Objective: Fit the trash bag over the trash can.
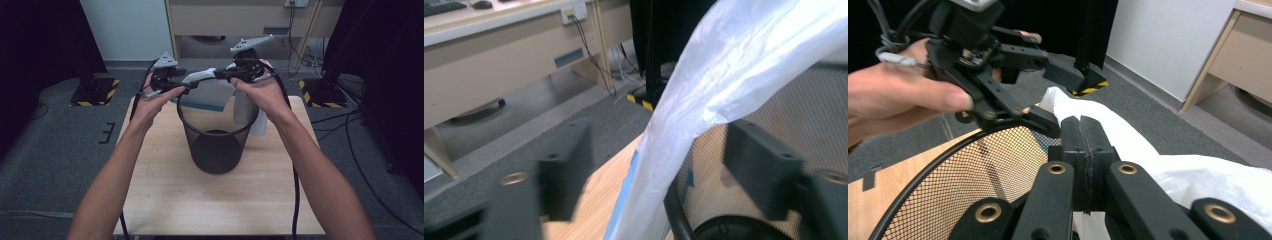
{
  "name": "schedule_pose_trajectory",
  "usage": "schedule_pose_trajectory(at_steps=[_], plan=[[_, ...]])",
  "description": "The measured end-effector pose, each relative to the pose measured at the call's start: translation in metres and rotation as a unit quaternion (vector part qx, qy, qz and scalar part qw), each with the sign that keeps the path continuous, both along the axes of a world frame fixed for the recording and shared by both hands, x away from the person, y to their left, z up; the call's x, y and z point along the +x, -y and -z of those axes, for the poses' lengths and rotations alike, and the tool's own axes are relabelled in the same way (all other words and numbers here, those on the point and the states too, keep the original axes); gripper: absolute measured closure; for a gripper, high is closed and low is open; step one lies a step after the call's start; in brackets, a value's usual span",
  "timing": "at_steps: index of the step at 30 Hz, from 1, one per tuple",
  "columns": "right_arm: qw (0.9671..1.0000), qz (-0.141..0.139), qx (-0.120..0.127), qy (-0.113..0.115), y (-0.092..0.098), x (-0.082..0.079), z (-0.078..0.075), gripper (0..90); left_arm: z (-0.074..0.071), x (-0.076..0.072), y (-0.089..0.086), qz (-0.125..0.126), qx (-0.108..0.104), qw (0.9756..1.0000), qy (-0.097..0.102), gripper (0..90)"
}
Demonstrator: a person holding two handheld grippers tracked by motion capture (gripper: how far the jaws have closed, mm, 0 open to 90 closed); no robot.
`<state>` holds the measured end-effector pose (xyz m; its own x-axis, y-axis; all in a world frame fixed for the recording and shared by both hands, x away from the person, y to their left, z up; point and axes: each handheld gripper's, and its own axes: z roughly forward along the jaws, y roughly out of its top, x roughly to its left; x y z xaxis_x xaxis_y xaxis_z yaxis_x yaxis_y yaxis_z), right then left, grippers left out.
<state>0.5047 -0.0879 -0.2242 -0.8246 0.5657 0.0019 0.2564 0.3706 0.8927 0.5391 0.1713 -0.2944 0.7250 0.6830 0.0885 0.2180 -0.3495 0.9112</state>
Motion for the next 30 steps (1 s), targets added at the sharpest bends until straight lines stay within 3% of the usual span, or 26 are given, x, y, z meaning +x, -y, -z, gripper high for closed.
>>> schedule_pose_trajectory(at_steps=[3, 4, 8, 11, 16, 21, 23, 26, 27, 28, 30], plan=[[1.0, -0.002, -0.002, -0.001, -0.001, -0.001, 0.001, 90.0, 0.0, 0.0, 0.001, 0.01, 0.005, 0.9999, 0.002, 50.6], [1.0, -0.005, -0.004, -0.001, -0.002, -0.001, 0.001, 90.0, -0.003, -0.002, 0.002, 0.009, 0.018, 0.9997, 0.014, 57.5], [0.9999, -0.008, -0.005, -0.005, -0.004, 0.0, 0.004, 90.0, -0.004, -0.006, 0.004, 0.004, 0.042, 0.999, 0.014, 77.5], [0.9999, -0.009, -0.008, -0.01, -0.006, 0.0, 0.006, 90.0, -0.006, -0.01, -0.001, -0.001, 0.03, 0.9994, 0.017, 86.0], [0.9998, -0.011, -0.011, -0.012, -0.008, 0.001, 0.011, 90.0, -0.012, -0.022, -0.01, -0.019, 0.028, 0.9989, 0.031, 89.6], [0.9997, -0.013, -0.008, -0.016, -0.007, 0.002, 0.015, 90.0, -0.016, -0.029, -0.018, -0.019, 0.018, 0.9986, 0.046, 89.8], [0.9997, -0.017, -0.014, -0.011, -0.006, 0.001, 0.018, 83.9, -0.017, -0.033, -0.02, -0.021, 0.02, 0.9984, 0.048, 89.8], [0.9998, -0.011, -0.018, -0.004, -0.001, -0.001, 0.021, 67.1, -0.016, -0.035, -0.022, -0.026, 0.023, 0.9982, 0.049, 89.8], [0.9998, -0.011, -0.018, -0.004, -0.001, -0.001, 0.021, 67.1, -0.016, -0.035, -0.022, -0.026, 0.023, 0.9982, 0.049, 89.8], [0.9998, -0.007, -0.021, -0.003, 0.0, -0.002, 0.022, 62.1, -0.015, -0.037, -0.022, -0.032, 0.019, 0.9986, 0.037, 89.8], [0.9996, 0.001, -0.026, 0.006, 0.009, -0.005, 0.024, 50.5, -0.016, -0.036, -0.024, -0.029, 0.017, 0.9983, 0.048, 89.8]])
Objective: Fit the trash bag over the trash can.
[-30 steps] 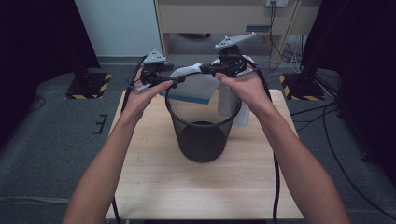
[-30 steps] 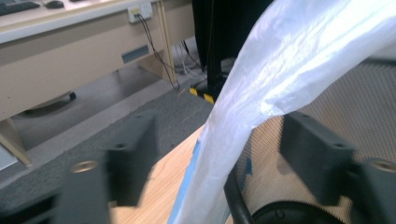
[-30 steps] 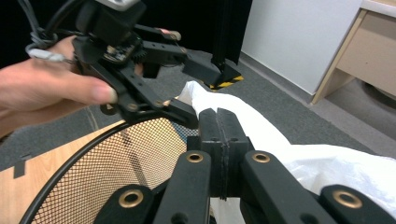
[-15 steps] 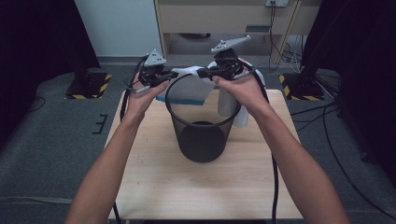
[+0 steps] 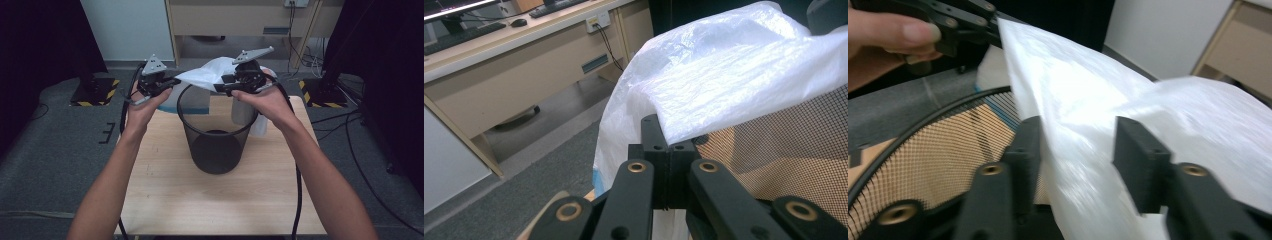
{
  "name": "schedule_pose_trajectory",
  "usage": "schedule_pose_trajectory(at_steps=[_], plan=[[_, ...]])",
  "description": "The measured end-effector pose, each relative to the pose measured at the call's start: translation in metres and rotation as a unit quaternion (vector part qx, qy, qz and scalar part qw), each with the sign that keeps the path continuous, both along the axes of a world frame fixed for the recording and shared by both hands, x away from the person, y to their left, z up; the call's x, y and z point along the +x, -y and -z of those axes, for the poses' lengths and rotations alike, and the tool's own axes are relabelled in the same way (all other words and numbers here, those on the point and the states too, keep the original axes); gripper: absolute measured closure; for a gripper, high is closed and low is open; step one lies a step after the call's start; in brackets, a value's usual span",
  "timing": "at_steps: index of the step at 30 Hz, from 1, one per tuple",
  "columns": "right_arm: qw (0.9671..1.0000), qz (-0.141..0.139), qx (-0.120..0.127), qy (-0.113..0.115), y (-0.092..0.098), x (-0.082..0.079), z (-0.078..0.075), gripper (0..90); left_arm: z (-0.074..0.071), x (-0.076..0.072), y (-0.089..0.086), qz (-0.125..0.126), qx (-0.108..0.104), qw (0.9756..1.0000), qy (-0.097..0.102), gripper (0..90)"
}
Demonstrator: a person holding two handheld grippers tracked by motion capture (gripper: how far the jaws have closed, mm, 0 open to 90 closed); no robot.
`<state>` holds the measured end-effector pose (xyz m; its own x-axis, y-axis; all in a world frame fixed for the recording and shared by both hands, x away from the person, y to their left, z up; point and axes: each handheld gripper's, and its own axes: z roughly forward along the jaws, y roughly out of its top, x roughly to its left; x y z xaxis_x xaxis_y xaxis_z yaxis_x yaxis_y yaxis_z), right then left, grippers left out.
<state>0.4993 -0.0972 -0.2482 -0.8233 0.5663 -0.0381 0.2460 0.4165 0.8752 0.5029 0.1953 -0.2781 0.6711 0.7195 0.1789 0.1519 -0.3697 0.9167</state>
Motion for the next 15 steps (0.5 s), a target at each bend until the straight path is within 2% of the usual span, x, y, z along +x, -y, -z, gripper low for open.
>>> schedule_pose_trajectory(at_steps=[5, 11, 14, 15], plan=[[0.9998, 0.007, -0.013, 0.01, 0.016, -0.007, 0.007, 39.5, -0.002, -0.002, -0.002, -0.005, -0.001, 1.0, 0.003, 89.9], [0.9993, 0.01, -0.031, 0.019, 0.025, -0.013, 0.014, 35.0, -0.003, -0.004, -0.002, -0.004, -0.005, 1.0, 0.005, 89.9], [0.9978, 0.017, -0.057, 0.03, 0.028, -0.015, 0.019, 45.4, -0.006, -0.007, -0.003, -0.003, -0.004, 0.9999, 0.01, 89.9], [0.9973, 0.022, -0.06, 0.035, 0.029, -0.016, 0.019, 51.4, -0.006, -0.009, -0.003, -0.004, -0.002, 0.9999, 0.011, 89.9]])
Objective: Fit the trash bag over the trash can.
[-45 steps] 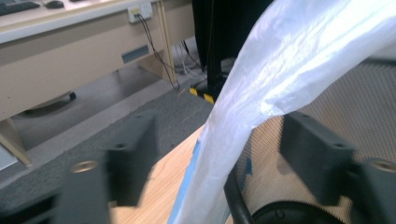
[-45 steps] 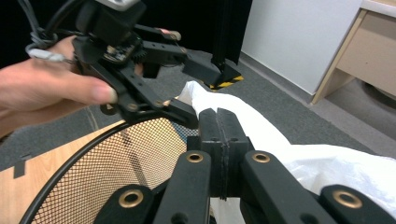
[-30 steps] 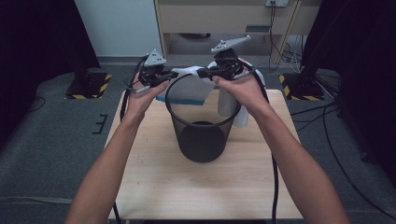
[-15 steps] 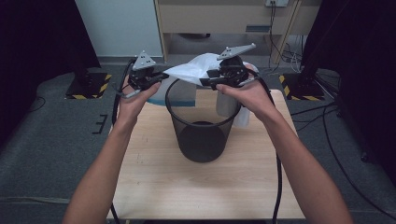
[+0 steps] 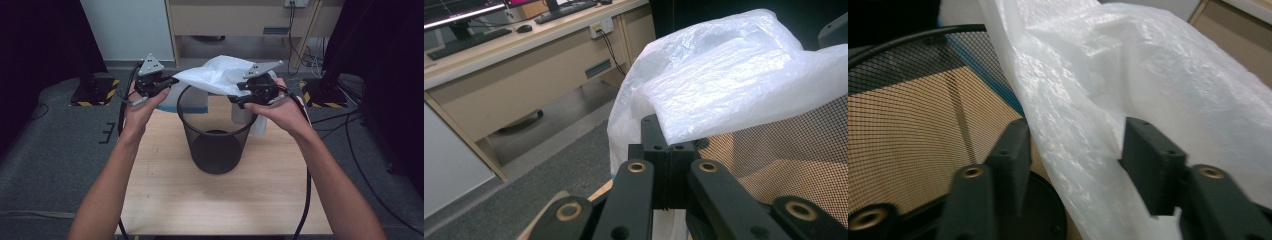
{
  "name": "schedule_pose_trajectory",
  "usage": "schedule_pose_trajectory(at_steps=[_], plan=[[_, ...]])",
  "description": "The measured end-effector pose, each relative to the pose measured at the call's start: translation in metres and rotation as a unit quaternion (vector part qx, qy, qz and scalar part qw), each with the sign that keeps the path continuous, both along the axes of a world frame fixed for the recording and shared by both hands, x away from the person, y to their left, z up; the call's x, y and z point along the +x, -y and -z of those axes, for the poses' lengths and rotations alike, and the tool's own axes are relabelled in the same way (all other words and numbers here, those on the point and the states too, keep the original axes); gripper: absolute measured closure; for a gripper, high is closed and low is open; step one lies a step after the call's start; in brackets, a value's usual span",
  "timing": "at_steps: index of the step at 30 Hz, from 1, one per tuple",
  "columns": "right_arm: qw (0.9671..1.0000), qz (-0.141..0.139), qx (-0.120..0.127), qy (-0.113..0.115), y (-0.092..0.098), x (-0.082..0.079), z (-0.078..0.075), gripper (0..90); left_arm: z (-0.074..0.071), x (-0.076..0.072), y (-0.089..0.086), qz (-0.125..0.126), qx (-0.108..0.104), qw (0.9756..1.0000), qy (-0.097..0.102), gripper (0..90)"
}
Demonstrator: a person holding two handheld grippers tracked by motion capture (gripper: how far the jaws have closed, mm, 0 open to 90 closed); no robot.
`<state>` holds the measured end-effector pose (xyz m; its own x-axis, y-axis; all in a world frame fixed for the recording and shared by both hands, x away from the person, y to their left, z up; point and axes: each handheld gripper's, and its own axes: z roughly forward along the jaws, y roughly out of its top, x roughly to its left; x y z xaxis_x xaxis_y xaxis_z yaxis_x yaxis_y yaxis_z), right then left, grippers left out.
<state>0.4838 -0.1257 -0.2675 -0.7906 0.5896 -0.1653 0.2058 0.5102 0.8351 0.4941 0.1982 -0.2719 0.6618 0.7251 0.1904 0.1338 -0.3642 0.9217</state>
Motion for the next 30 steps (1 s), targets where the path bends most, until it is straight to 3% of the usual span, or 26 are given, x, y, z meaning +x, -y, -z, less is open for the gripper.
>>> schedule_pose_trajectory(at_steps=[4, 5, 6, 7, 8, 9, 10, 16, 20, 30], plan=[[1.0, 0.0, 0.005, 0.008, 0.005, 0.001, -0.005, 77.8, -0.002, -0.006, -0.001, 0.0, -0.002, 1.0, 0.006, 89.9], [0.9999, -0.001, 0.009, 0.004, 0.006, 0.001, -0.006, 80.9, -0.002, -0.007, -0.001, 0.0, -0.002, 1.0, 0.007, 89.9], [0.9999, -0.004, 0.01, 0.003, 0.006, 0.001, -0.007, 83.9, -0.001, -0.011, -0.002, -0.008, -0.004, 1.0, -0.003, 89.9], [0.9999, -0.003, 0.012, 0.001, 0.006, 0.001, -0.009, 86.2, 0.0, -0.01, -0.002, -0.003, 0.0, 0.9999, 0.011, 89.9], [0.9999, -0.003, 0.012, 0.001, 0.006, 0.001, -0.009, 86.2, 0.0, -0.01, -0.002, -0.003, 0.0, 0.9999, 0.011, 89.9], [0.9998, -0.005, 0.018, -0.003, 0.005, 0.001, -0.011, 88.5, 0.002, -0.015, -0.004, -0.014, -0.002, 0.9999, -0.003, 89.9], [0.9998, -0.005, 0.02, -0.006, 0.004, 0.001, -0.012, 89.3, 0.002, -0.014, -0.005, -0.008, -0.001, 0.9999, 0.011, 89.9], [0.9991, -0.017, 0.037, -0.01, -0.005, -0.003, -0.024, 90.0, 0.008, -0.026, -0.013, -0.027, -0.01, 0.9993, 0.022, 89.9], [0.9989, -0.03, 0.034, -0.011, -0.017, -0.007, -0.031, 90.0, 0.006, -0.037, -0.025, -0.045, -0.022, 0.998, 0.037, 89.9], [0.9982, -0.054, 0.025, -0.01, -0.051, -0.012, -0.039, 90.0, 0.006, -0.054, -0.054, -0.07, -0.031, 0.9961, 0.045, 89.8]])
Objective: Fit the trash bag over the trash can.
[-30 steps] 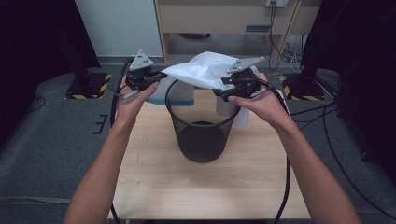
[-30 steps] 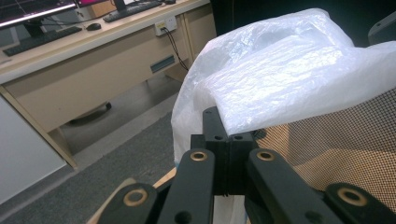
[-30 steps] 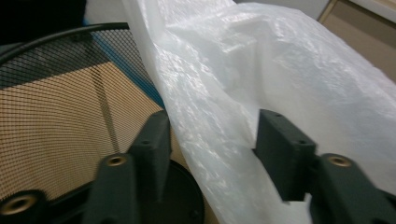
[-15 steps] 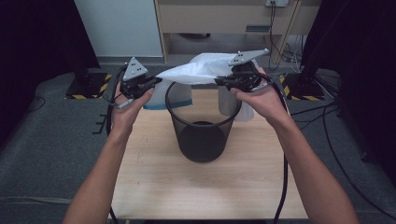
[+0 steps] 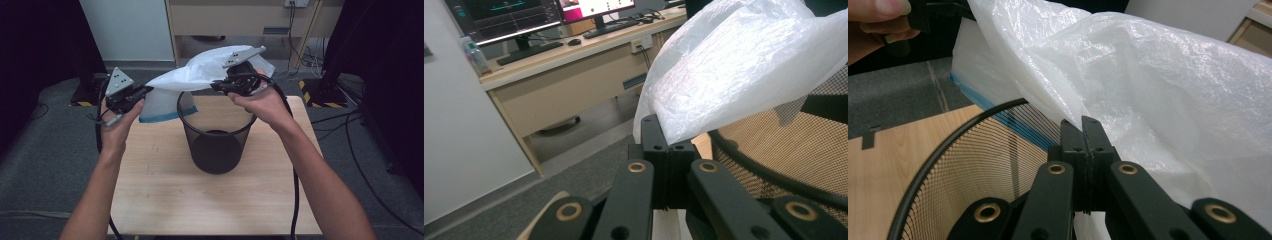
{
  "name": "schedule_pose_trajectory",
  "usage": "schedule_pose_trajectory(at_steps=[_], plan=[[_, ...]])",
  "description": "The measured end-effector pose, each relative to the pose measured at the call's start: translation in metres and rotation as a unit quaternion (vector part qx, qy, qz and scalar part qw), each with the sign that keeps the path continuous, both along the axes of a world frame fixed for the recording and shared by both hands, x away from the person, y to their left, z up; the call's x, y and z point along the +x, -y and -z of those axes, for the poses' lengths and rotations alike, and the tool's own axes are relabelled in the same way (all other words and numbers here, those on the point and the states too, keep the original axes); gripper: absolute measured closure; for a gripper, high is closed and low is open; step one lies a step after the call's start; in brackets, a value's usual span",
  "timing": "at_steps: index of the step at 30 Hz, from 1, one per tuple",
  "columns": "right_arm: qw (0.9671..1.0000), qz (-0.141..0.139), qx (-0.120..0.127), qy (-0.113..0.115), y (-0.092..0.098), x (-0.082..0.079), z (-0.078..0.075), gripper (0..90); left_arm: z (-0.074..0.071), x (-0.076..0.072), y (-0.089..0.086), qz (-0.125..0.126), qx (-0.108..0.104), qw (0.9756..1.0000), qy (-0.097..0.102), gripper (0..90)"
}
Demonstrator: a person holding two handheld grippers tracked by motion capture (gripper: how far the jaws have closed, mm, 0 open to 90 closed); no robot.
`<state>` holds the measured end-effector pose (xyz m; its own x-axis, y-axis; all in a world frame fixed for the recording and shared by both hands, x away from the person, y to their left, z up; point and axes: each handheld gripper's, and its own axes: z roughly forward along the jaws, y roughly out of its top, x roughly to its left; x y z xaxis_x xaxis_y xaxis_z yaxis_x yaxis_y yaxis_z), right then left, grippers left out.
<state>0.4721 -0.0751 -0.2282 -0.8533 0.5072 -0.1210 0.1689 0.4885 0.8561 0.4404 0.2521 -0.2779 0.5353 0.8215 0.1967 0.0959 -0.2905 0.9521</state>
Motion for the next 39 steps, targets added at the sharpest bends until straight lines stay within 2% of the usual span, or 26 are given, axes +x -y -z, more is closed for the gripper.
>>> schedule_pose_trajectory(at_steps=[7, 24, 29, 39], plan=[[0.9998, -0.017, -0.008, -0.005, -0.024, -0.002, 0.003, 90.0, 0.001, -0.008, -0.024, -0.019, -0.009, 0.9998, 0.005, 89.8], [0.9981, -0.054, -0.027, -0.014, -0.072, -0.015, 0.002, 90.0, 0.0, -0.017, -0.053, -0.042, -0.021, 0.9988, 0.015, 89.8], [0.9972, -0.064, -0.032, -0.018, -0.09, -0.015, 0.007, 90.0, -0.002, -0.022, -0.062, -0.051, -0.022, 0.9983, 0.019, 89.8], [0.9959, -0.078, -0.039, -0.024, -0.109, -0.015, 0.014, 89.8, -0.002, -0.027, -0.074, -0.063, -0.028, 0.9974, 0.022, 89.8]])
